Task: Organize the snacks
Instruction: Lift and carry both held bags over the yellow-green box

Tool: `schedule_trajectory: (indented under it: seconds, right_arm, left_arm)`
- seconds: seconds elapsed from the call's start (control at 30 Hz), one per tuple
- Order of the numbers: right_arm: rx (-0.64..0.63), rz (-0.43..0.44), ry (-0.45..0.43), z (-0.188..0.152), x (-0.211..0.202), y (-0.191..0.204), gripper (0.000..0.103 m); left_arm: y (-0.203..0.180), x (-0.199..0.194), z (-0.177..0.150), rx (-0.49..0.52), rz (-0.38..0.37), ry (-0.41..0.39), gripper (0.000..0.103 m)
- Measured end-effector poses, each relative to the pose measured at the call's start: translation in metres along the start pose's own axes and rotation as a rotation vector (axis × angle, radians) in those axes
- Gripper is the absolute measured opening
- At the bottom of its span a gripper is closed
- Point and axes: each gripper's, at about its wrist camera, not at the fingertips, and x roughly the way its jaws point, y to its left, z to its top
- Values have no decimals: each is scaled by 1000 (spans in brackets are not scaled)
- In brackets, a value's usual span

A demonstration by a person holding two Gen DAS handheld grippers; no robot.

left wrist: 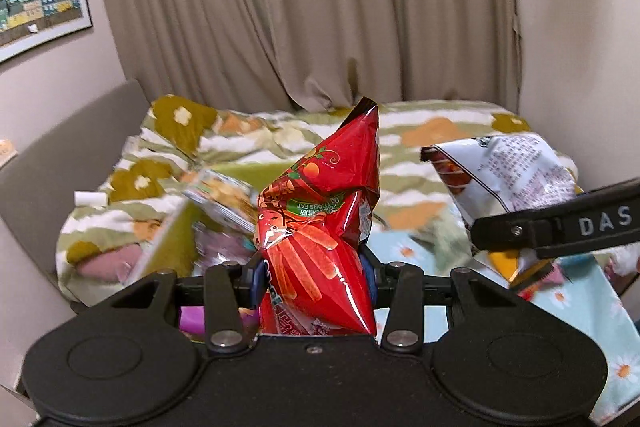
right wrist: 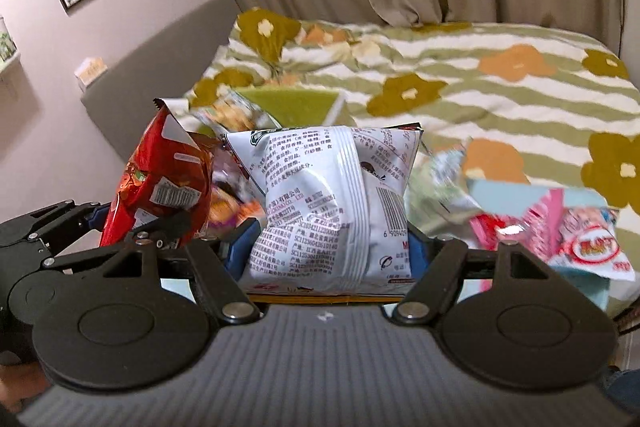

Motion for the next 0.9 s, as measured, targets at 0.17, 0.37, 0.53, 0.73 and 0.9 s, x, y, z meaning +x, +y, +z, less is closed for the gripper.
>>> schedule_trajectory:
  seconds: [0.17,0.37,0.53,0.73,0.9]
  right_arm:
    - [18,4,-27,19,20,46,88]
    - [77,-6,-37,38,64,95,88]
    - [115,-55,-15,42,103,124,88]
    - [180,-123,24,36,134,134,88]
    - [221,-169,30,30,137,136,89]
  left_arm:
    - [52,14,13,6,22,-17,48]
    - [108,48,14,51,34,12,49]
    - [144,92,4,70,-11,70,49]
    - [161,125,-8,98,-109,95,97]
    - [169,116,-16,93,-143,95,103]
